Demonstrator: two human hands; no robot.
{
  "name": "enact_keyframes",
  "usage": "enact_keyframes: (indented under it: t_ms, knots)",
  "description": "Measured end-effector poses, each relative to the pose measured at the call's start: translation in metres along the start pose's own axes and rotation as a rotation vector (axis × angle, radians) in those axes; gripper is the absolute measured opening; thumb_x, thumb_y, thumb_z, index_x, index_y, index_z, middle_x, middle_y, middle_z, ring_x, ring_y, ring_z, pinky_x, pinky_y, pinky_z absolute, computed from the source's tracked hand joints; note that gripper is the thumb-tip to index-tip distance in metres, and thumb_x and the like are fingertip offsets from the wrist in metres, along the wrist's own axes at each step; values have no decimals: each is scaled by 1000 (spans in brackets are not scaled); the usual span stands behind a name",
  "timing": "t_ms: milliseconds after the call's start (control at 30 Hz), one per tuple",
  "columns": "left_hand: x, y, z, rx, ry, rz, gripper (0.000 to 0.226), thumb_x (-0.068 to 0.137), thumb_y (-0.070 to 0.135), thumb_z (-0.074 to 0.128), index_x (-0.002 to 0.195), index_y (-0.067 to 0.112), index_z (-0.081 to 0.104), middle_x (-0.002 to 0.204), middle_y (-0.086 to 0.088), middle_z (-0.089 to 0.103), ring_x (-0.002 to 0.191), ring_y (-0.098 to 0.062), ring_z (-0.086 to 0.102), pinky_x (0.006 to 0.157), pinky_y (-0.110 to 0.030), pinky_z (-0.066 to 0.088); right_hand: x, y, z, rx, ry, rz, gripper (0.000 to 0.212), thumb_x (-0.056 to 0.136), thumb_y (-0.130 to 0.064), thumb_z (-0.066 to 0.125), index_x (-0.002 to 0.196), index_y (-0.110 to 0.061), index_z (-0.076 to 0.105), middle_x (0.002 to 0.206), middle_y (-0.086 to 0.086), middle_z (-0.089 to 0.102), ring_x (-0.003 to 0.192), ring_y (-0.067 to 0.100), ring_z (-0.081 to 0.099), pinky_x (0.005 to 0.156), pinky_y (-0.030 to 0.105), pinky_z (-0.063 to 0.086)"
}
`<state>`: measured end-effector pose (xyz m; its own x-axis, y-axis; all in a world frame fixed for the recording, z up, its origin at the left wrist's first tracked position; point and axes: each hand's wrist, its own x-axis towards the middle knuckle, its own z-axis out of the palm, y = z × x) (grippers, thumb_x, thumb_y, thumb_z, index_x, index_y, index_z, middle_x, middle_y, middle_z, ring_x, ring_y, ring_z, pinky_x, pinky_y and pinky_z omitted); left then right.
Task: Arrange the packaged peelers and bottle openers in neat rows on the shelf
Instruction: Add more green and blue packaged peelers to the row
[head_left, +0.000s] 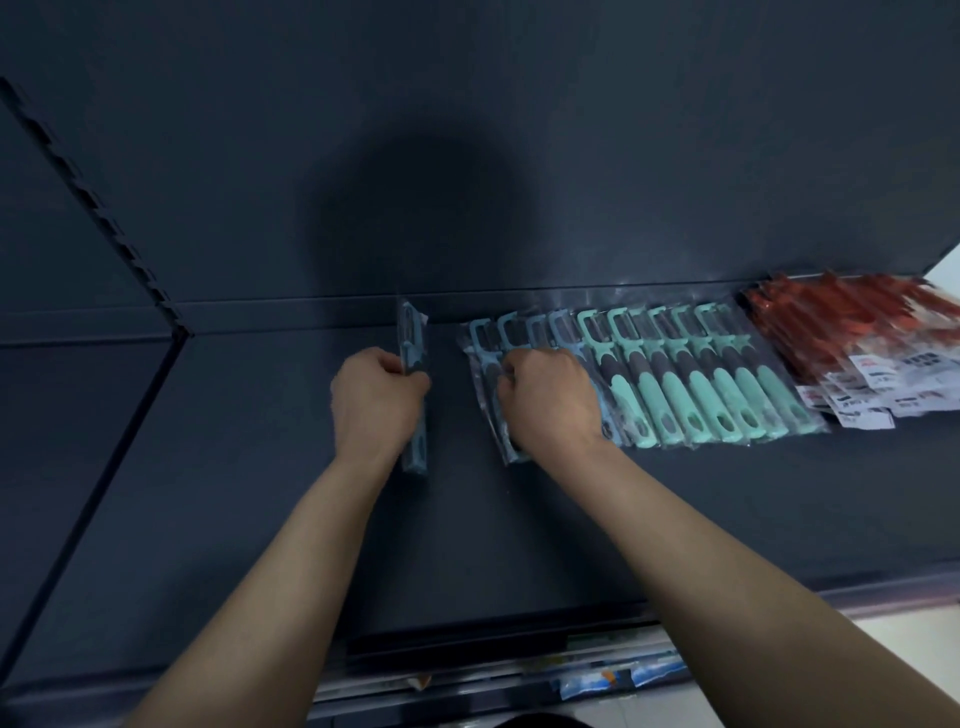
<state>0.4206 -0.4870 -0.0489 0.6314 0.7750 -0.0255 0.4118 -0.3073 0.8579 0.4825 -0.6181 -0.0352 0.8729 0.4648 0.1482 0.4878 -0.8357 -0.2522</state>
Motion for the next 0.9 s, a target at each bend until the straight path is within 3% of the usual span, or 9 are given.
enact_keyframes:
  t_ms: [167, 267, 433, 500, 600, 800, 900]
  knots:
    - [-5, 10, 14, 248, -10, 180, 16, 80, 9, 61, 94, 6, 54, 94, -10, 58, 83, -26, 55, 67, -31, 40, 2, 8, -2, 57, 15, 26, 22, 92, -11, 43, 99, -6, 64, 101, 14, 62, 99, 30, 54, 69, 28, 36]
    - [-10, 17, 28, 348, -5, 256, 21, 83, 2, 56, 103, 3, 51, 104, -15, 54, 91, -34, 55, 70, -36, 39, 3, 18, -5, 70, 40, 21, 25, 92, -14, 44, 101, -7, 66, 103, 12, 62, 104, 28, 50, 76, 30, 38]
    - [-11, 20, 40, 282, -102, 266, 16, 89, 20, 59, 98, 7, 57, 100, -10, 56, 85, -22, 54, 69, -28, 38, 2, 33, -7, 110, 60, 23, 27, 93, -17, 45, 105, -8, 66, 103, 12, 62, 104, 28, 49, 84, 32, 41]
    - [-6, 18, 35, 185, -114, 247, 15, 90, 17, 55, 100, 8, 62, 100, -8, 61, 88, -21, 58, 75, -28, 46, 0, 39, -7, 133, 70, 27, 25, 92, -16, 45, 102, -8, 67, 102, 11, 63, 103, 28, 49, 81, 31, 41]
    - [2, 8, 24, 220, -116, 263, 24, 88, 7, 54, 109, 8, 65, 110, -11, 61, 98, -23, 59, 86, -30, 47, -1, 44, -8, 153, 80, 37, 24, 92, -14, 45, 99, -9, 67, 98, 11, 63, 102, 27, 50, 75, 28, 37]
    - [-3, 2, 27, 246, -166, 330, 25, 86, 8, 62, 110, 6, 67, 99, -3, 59, 99, -22, 58, 76, -15, 35, 1, 47, -7, 141, 8, 22, 23, 91, -11, 43, 95, -4, 65, 97, 13, 60, 98, 29, 51, 78, 32, 42]
    - [-3, 0, 29, 239, -160, 314, 30, 87, 10, 61, 116, 8, 64, 111, -9, 59, 99, -19, 56, 79, -11, 33, 0, 50, -8, 137, -25, 8, 22, 91, -10, 43, 93, -4, 64, 98, 13, 59, 97, 30, 52, 76, 31, 39]
